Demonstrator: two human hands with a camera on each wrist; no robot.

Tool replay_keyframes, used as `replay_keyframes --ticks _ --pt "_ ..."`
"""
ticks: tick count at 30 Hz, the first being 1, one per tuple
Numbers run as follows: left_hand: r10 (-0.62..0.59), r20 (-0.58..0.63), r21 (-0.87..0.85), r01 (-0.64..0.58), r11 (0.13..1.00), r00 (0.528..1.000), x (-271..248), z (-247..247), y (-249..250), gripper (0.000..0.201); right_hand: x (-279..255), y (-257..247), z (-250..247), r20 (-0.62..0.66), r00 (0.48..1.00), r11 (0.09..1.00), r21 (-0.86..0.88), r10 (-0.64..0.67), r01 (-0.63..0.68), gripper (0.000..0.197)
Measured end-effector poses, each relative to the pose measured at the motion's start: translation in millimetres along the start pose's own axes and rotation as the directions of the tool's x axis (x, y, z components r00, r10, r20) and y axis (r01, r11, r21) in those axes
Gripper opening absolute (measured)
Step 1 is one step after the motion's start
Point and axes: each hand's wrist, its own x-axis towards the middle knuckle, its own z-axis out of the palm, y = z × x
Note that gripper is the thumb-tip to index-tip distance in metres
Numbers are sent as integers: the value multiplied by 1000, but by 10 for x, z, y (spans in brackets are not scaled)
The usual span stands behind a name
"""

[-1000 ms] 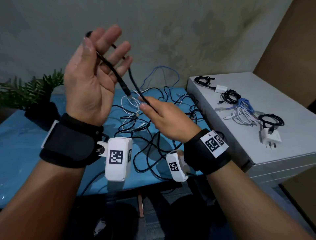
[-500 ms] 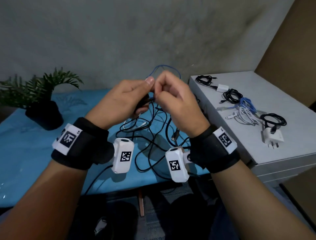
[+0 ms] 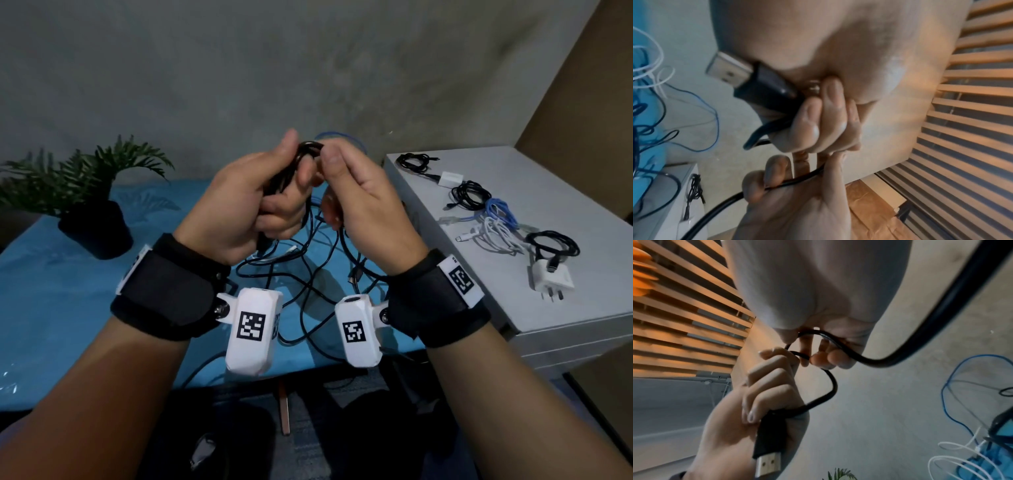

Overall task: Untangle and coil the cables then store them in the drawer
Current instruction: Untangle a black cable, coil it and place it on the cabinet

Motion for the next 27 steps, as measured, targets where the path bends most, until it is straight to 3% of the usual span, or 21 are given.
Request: replay_keyframes --ticks 4,7,10,13,16,22,27 --pt "-79 17 -154 81 985 997 20 21 -6 51 7 1 28 -67 997 999 -43 24 -27 26" --pt "-128 -77 -126 117 985 989 41 40 -19 38 28 -9 -46 -127 989 997 21 70 -67 19" --pt "-159 -151 -99 145 984 976 43 32 8 29 8 -54 -108 -103 993 998 6 59 -59 18" --pt "-186 -141 -113 171 979 972 33 32 49 31 7 -93 -127 -91 996 999 -47 14 -19 20" --pt "-194 -62 -154 183 971 979 33 43 70 46 20 -95 -128 -94 994 997 -56 -51 46 17" --pt "-68 53 -302 81 950 996 -1 12 98 42 21 -38 -59 -115 992 999 1 -53 54 13" --pt "76 36 -395 -56 917 996 -2 -28 109 46 -5 111 -41 -18 997 992 -107 69 -71 23"
